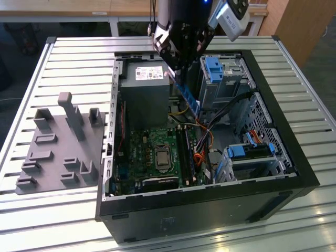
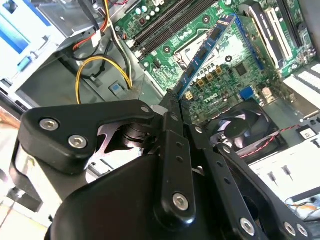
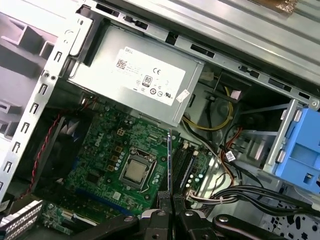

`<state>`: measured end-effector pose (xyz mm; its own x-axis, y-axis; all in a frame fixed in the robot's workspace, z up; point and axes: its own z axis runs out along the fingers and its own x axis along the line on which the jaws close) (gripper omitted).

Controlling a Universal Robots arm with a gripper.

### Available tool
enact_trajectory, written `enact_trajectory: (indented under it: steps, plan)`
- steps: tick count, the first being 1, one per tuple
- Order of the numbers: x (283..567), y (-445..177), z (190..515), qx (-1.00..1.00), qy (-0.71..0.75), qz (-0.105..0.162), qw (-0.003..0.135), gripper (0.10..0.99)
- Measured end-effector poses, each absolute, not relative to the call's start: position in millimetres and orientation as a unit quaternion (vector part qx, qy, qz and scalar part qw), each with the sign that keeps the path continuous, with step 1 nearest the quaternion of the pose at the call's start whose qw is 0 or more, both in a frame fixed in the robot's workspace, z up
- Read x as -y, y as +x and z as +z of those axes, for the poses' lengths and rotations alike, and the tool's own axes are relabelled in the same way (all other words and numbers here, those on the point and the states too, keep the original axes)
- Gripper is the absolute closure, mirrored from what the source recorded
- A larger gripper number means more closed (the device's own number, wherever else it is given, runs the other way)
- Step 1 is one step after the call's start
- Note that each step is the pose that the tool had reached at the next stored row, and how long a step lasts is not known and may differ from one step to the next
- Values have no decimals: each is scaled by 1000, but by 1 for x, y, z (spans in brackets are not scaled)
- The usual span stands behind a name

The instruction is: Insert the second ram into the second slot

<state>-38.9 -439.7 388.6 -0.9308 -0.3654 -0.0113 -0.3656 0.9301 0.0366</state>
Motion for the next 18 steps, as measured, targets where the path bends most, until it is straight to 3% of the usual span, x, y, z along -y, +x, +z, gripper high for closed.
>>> enact_trajectory:
  steps: [18]
  plan:
    - [440,-39,388,-994,-105,18,3,957]
